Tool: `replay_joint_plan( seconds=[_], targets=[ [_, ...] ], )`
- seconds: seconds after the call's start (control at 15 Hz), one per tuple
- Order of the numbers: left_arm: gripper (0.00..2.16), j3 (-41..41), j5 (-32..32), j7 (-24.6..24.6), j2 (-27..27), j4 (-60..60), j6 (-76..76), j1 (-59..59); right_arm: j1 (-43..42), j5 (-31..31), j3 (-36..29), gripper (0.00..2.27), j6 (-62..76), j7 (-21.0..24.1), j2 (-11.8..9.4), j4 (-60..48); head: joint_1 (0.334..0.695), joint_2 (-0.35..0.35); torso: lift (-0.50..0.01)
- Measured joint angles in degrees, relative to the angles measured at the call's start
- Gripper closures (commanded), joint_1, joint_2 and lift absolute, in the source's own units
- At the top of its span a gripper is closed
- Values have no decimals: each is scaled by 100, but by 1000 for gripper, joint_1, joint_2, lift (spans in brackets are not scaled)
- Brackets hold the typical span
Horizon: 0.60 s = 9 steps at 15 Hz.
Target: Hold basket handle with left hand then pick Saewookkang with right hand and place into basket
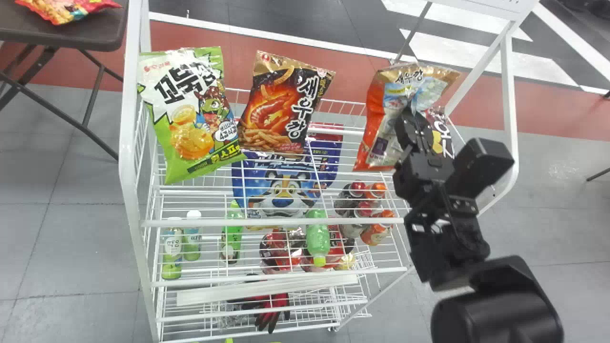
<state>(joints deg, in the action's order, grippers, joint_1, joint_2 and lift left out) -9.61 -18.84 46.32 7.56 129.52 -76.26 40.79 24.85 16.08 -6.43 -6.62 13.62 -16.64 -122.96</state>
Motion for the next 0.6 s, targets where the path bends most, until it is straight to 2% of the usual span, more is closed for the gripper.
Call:
replay_joint_plan(
  seconds=[0.4, 0.6],
  targets=[
    [1875, 42, 12, 9, 9, 185, 22, 110, 1239, 54, 195, 2074, -523, -33, -11, -1170, 695, -350, -19],
    [1875, 47, 12, -9, 1, 196, 101, 155, 1649, -138, 553, 2074, -732, -37, -140, -1430, 695, -350, -19]
  ],
)
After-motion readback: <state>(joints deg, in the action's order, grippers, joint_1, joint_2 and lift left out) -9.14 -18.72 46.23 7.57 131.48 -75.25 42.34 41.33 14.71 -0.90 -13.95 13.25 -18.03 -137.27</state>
